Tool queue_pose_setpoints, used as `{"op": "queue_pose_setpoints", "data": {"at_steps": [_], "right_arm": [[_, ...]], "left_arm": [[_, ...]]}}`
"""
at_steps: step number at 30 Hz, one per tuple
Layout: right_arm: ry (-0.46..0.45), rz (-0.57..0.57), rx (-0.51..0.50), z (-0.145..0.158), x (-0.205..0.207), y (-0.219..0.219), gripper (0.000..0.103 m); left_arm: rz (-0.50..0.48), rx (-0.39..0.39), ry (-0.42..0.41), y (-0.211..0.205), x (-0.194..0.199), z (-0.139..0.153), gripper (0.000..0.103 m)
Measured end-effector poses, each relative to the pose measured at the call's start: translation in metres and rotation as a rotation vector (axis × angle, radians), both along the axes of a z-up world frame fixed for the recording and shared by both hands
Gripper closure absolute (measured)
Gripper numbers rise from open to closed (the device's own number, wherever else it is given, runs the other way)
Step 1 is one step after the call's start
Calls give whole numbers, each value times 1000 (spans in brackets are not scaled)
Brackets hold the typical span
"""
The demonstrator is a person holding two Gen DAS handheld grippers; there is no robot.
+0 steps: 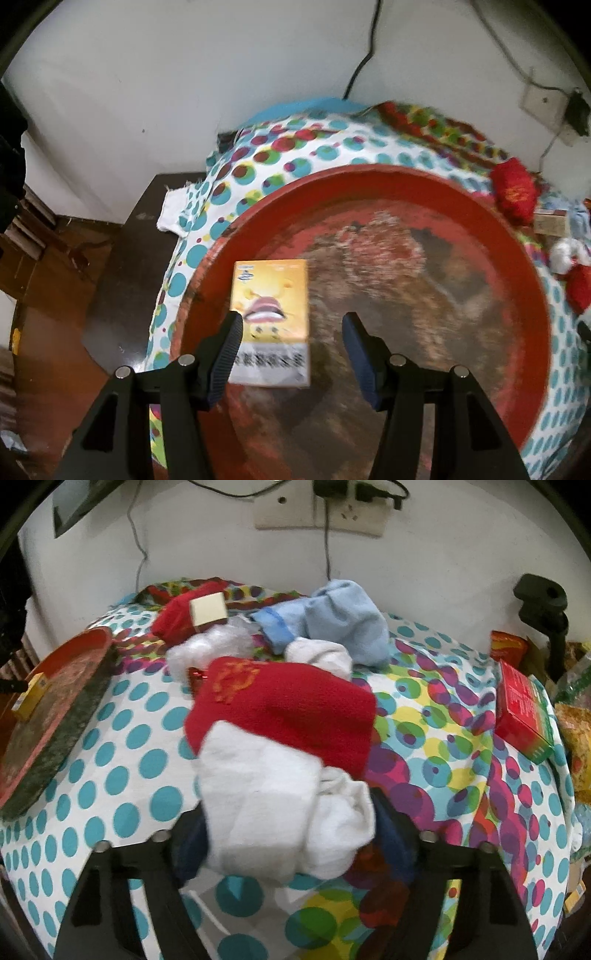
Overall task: Organize objects
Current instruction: 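Carry the yellow box with the left gripper over the red tray and release, then grasp the white rolled sock with the right gripper and lift it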
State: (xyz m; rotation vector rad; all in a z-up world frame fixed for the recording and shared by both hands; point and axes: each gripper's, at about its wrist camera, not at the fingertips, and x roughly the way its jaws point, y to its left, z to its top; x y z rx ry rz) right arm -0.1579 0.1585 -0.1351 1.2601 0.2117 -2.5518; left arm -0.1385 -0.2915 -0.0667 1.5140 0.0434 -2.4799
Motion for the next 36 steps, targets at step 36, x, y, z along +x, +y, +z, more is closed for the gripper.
{"op": "queue_pose_setpoints", "data": {"at_steps": [36], "right_arm": [[-16,-39,-40,18,37,6,45]], "left_arm": [[-16,211,52,97,124,0,45]]}}
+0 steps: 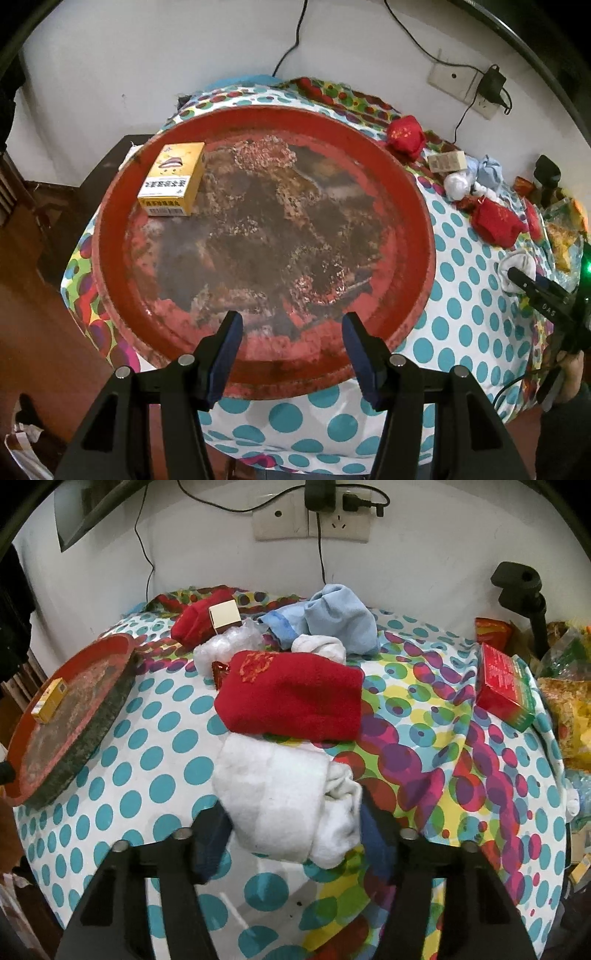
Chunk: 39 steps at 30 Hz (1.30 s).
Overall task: Organize objects
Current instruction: 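Grasp the white rolled sock with the right gripper and lift it, then carry the white sock with the right gripper onto the red tray and release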
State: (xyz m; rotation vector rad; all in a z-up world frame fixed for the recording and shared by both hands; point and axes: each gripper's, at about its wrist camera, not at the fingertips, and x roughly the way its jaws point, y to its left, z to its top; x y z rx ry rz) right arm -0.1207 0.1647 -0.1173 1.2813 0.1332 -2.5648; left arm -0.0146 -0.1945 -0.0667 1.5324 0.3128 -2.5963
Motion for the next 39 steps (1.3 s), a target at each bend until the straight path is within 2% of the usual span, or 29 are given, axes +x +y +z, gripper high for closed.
{"op": "queue_pose_setpoints", "data": {"at_steps": [2,5,18,39], "right_arm": [[4,-3,6,1,1,-1,51],[5,-11,14,3,2,-4,54],[52,12,69,28,11,-34,55],[66,202,100,47,7,-145,55]], "left_arm": [[2,0,5,-1,1,2,45],[5,4,11,-3,4,4,46],[11,5,26,-9,21,9,46],[49,5,59,-40,57,17,45]]}}
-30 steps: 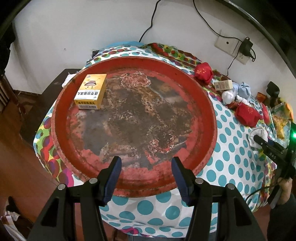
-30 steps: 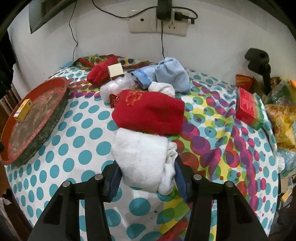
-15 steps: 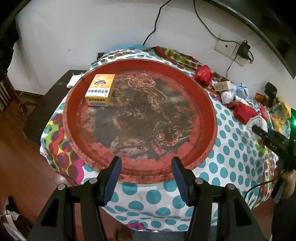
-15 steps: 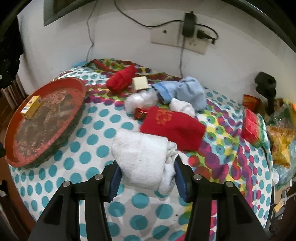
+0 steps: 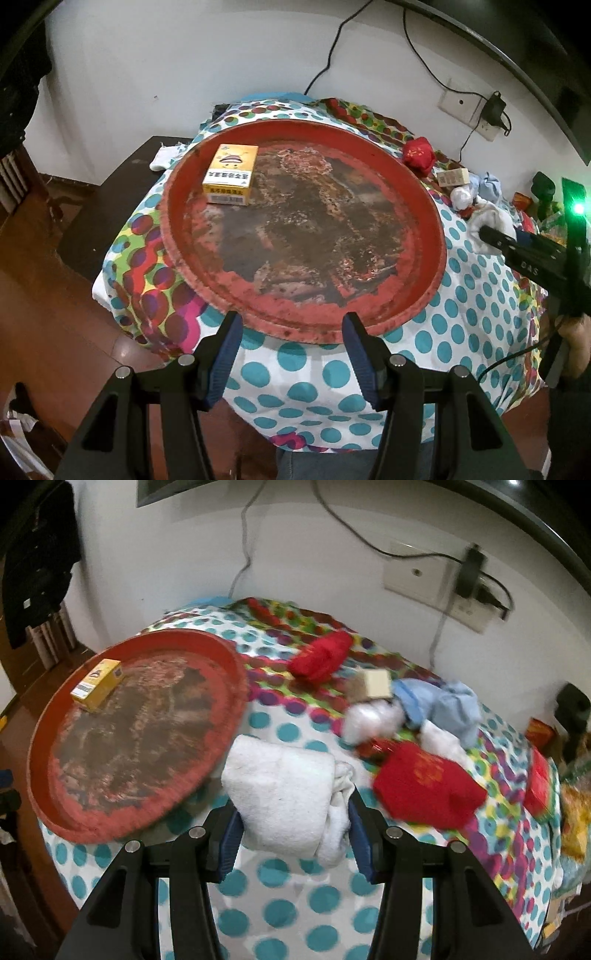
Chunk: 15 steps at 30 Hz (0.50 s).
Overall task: Organize objects
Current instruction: 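Carry the white sock with the right gripper onto the red tray and release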
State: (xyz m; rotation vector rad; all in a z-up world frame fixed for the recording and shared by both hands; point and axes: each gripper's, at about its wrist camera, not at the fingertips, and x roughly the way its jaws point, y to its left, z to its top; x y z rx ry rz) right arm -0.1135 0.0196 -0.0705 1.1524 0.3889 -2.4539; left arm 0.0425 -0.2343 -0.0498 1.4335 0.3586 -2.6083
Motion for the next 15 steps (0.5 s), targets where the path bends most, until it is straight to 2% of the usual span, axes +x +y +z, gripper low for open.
{"op": "queue_pose_setpoints", "data": {"at_steps": [15], "right_arm": [[-57,160,-21,8,-45,-118,55]], "left_arm": [[69,-28,-5,-36,19,3,45]]}}
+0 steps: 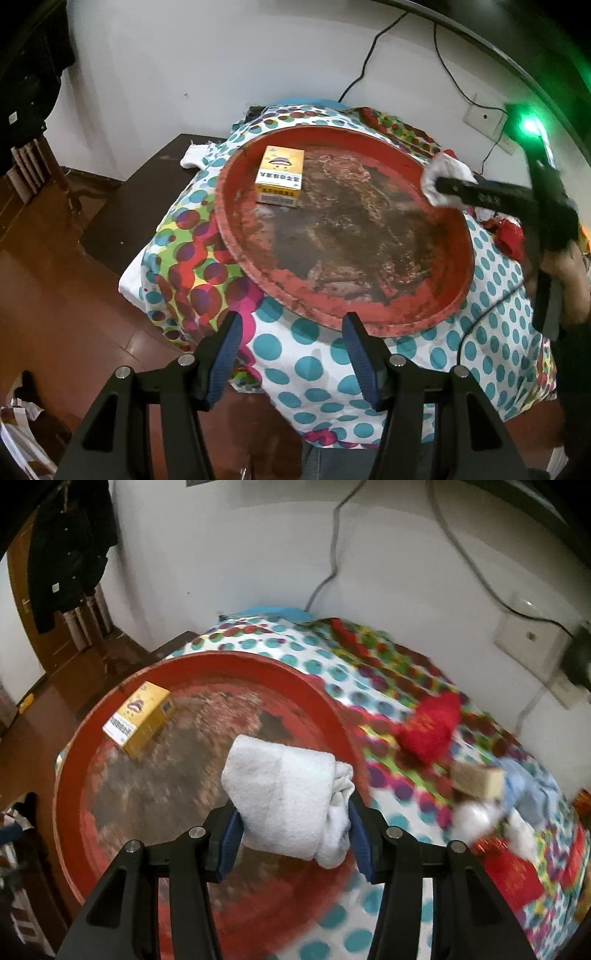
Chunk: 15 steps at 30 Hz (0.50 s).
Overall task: Organize objects
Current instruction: 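Carry the white sock with the right gripper onto the red tray and release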
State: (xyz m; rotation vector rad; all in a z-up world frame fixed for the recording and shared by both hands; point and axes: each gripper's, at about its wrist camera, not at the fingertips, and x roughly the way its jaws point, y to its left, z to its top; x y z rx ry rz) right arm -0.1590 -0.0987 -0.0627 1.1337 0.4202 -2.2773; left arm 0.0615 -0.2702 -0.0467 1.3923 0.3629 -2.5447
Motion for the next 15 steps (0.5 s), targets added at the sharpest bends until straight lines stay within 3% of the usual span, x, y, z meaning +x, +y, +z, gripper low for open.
{"op": "queue_pose_setpoints", "data": {"at_steps": [15], "right_arm": [[-98,92,7,-16,-53,-114,54]], "left_arm": [[33,-16,-22,-15,3,-1,45]]}}
